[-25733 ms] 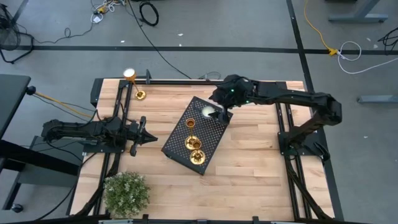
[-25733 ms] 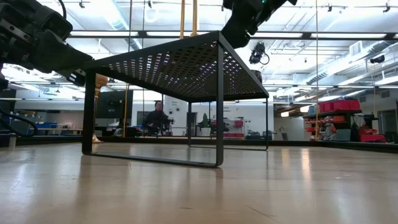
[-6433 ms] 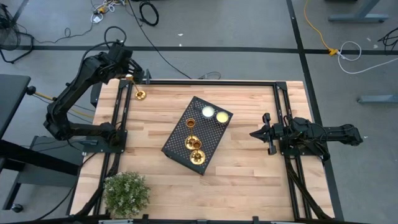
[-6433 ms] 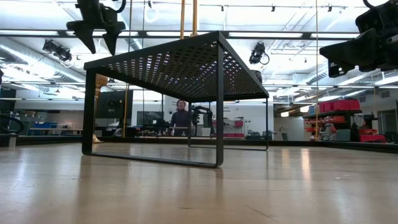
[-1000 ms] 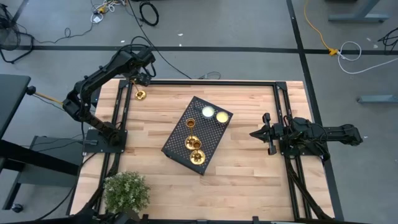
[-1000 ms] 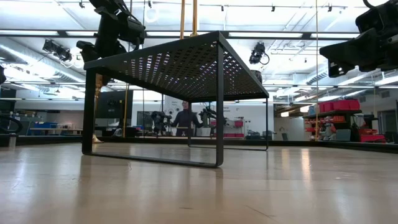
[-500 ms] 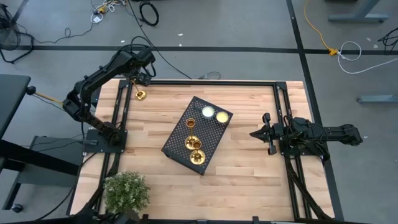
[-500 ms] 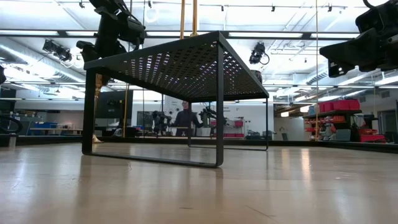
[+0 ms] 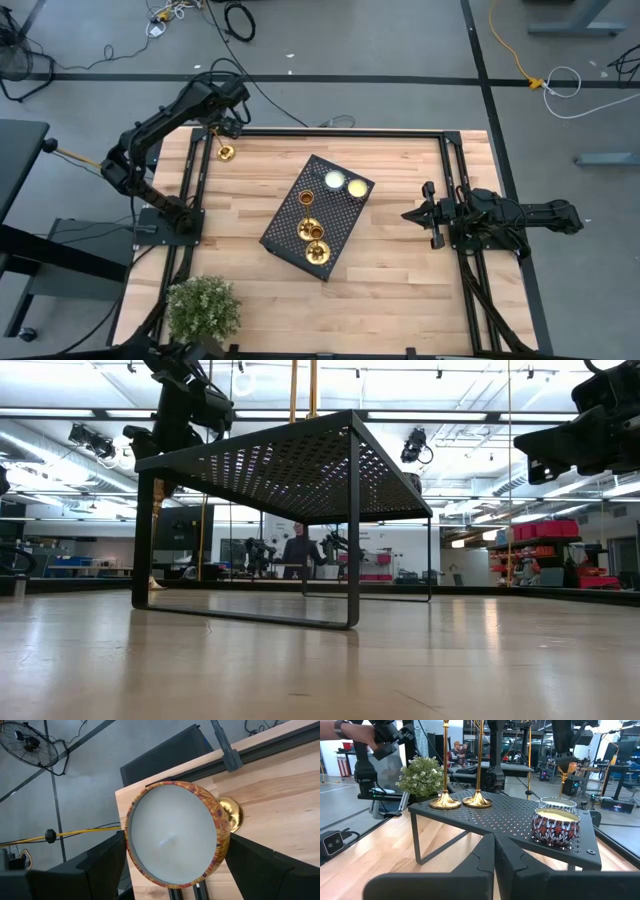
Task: Stock candles on shelf
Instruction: Put the orange scented candle on the shelf
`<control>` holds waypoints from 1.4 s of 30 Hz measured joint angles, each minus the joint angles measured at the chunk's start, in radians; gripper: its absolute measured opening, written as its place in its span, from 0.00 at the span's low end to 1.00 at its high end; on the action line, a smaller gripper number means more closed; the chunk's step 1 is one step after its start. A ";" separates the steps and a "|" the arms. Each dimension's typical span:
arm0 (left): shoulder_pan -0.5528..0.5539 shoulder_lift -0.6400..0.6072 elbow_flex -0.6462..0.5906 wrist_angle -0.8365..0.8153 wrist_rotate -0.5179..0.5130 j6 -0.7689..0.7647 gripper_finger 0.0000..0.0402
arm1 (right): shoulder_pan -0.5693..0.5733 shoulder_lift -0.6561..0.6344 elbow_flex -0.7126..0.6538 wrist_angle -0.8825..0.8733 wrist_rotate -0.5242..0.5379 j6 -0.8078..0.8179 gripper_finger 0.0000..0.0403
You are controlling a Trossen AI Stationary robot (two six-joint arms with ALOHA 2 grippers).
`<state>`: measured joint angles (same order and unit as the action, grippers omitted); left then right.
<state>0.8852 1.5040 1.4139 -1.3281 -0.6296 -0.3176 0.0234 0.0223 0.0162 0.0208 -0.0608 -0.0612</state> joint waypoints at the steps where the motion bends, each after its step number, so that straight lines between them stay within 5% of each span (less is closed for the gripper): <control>1: 0.000 -0.002 0.000 0.000 0.001 0.000 0.79 | 0.000 0.000 0.000 0.000 0.000 0.000 0.02; 19: -0.074 -0.008 0.231 -0.001 0.062 0.095 0.79 | 0.000 0.000 0.000 0.000 0.000 0.000 0.02; 31: -0.179 -0.008 0.255 0.177 0.341 0.400 0.79 | 0.000 0.000 0.000 0.000 0.000 0.000 0.02; 42: -0.247 -0.008 0.255 0.223 0.543 0.858 0.79 | 0.000 0.000 0.000 0.000 0.000 0.000 0.02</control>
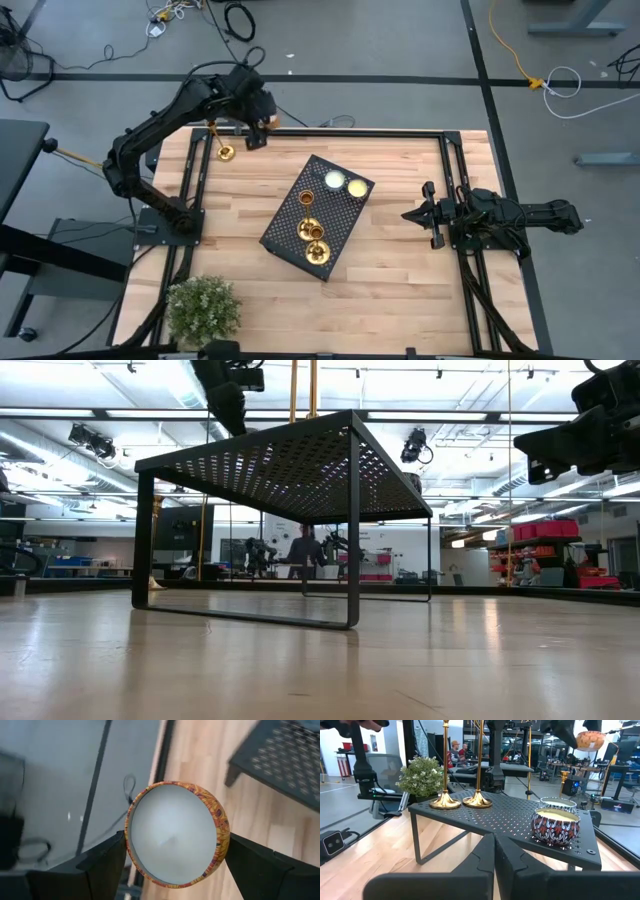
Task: Stock candles on shelf
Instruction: Put the orange scented candle on the shelf
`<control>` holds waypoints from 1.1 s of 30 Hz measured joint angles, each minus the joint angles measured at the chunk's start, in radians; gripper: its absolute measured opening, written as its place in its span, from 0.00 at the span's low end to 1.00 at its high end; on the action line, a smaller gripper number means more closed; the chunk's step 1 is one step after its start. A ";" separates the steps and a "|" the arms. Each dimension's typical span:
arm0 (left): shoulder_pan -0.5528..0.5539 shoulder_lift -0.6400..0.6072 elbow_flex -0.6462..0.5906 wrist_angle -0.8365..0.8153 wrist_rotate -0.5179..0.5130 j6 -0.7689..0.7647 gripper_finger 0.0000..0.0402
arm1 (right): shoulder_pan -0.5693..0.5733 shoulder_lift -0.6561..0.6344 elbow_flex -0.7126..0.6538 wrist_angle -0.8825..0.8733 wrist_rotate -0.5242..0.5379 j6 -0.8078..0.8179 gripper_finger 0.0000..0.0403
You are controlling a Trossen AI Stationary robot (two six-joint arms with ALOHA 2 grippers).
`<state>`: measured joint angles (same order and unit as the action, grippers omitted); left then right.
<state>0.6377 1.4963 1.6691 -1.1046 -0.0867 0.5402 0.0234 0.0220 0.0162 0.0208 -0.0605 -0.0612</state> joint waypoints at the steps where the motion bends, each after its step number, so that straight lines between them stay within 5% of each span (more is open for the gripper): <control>1: -0.004 0.000 0.000 0.001 0.011 0.038 0.79 | 0.000 0.000 0.000 0.000 0.000 0.000 0.02; 16: -0.080 0.011 -0.184 0.202 0.067 0.403 0.79 | 0.000 0.000 0.000 0.000 0.000 0.000 0.02; 33: -0.141 0.011 -0.389 0.493 0.242 0.441 0.79 | 0.000 0.000 0.000 0.000 0.000 0.000 0.02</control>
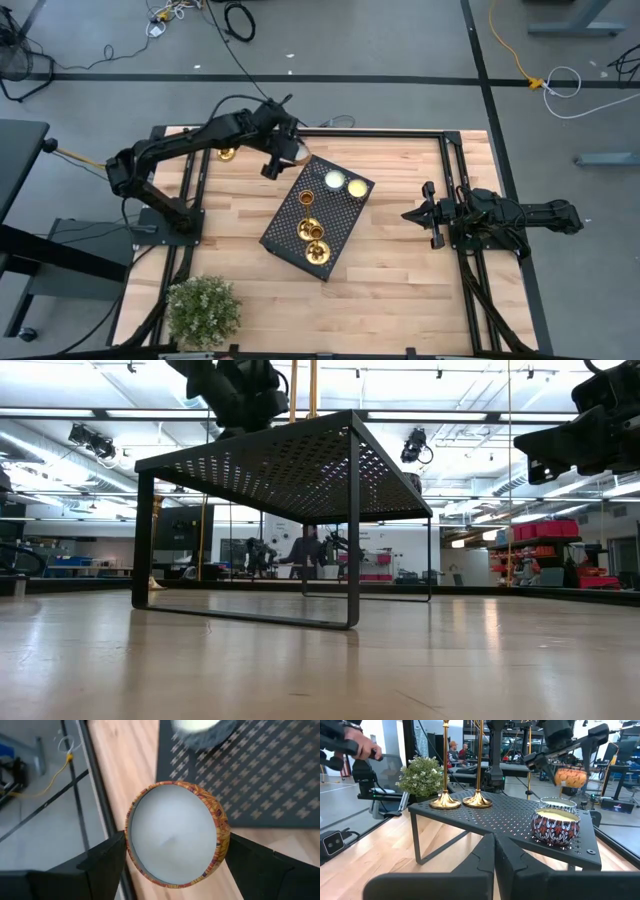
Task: Stock candles on shelf
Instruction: Put the orange scented candle on the shelf
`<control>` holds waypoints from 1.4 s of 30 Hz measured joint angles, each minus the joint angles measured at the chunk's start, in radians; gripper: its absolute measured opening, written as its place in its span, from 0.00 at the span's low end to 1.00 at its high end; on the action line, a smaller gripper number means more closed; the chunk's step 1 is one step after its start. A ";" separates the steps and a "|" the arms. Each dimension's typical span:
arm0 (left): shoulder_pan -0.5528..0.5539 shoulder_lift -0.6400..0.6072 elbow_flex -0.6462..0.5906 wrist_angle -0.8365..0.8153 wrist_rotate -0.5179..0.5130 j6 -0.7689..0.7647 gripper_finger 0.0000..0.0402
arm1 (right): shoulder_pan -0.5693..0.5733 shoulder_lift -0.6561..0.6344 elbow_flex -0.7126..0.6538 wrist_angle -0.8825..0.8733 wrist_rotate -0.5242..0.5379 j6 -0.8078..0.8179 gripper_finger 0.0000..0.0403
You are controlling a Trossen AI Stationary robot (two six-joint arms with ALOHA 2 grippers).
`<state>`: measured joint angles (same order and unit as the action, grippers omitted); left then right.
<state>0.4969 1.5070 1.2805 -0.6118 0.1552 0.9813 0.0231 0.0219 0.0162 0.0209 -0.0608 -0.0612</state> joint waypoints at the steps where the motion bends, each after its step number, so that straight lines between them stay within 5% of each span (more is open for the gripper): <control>1: -0.005 0.000 -0.006 0.009 0.015 0.001 0.79 | 0.000 0.000 0.000 0.000 0.000 0.000 0.02; 10: -0.048 0.026 -0.013 0.060 0.127 0.063 0.79 | 0.000 0.000 0.000 0.000 0.000 0.000 0.02; 42: -0.069 0.113 -0.012 0.125 0.102 0.025 0.79 | 0.000 0.000 0.000 0.000 0.000 0.000 0.02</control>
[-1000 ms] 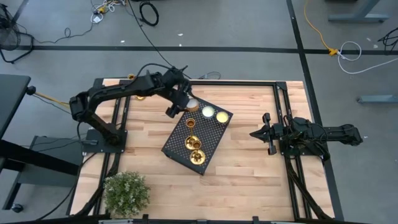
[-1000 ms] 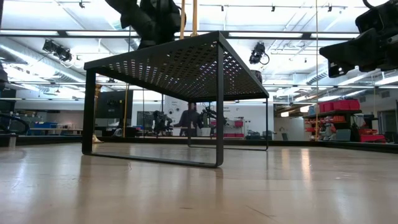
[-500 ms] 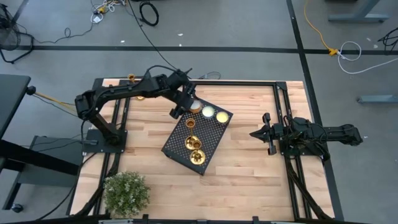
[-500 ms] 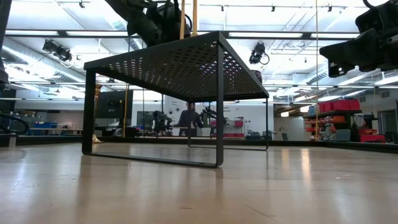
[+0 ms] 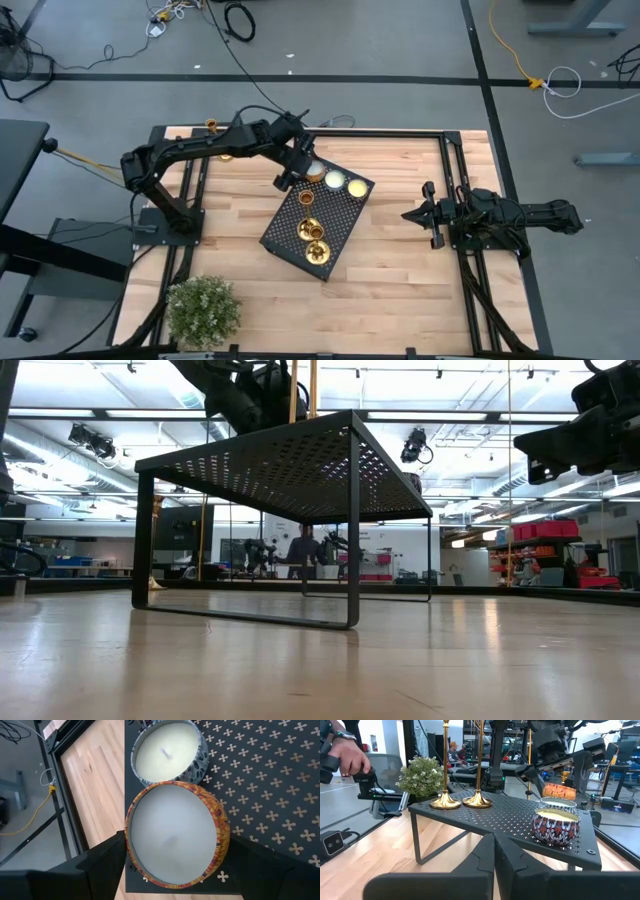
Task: Stock candles on shelf
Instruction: Put the orange scented candle on the shelf
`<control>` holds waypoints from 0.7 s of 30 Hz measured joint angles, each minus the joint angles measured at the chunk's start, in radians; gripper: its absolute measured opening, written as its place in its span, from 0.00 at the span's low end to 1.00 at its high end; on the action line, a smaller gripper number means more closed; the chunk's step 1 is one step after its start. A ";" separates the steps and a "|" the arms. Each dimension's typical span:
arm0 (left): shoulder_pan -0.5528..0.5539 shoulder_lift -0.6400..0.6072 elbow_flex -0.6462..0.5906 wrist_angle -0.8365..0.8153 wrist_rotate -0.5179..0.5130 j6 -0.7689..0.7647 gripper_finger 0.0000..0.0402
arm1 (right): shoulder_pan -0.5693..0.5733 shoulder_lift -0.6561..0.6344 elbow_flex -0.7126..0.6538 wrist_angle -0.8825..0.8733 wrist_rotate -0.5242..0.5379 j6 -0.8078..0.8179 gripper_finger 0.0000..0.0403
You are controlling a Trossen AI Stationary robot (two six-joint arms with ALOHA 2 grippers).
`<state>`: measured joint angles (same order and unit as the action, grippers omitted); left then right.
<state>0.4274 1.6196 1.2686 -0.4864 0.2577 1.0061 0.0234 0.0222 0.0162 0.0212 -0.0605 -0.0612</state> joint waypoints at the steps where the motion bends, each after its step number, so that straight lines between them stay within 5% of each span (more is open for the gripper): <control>1: 0.001 0.000 0.000 0.000 -0.001 0.000 0.79 | 0.000 0.000 0.000 0.000 0.000 0.000 0.02; 21: 0.002 0.002 0.000 0.004 -0.032 -0.034 0.81 | 0.000 0.000 0.000 0.000 0.000 0.000 0.02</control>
<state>0.4290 1.6218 1.2686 -0.4820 0.2253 0.9721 0.0234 0.0219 0.0162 0.0212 -0.0605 -0.0612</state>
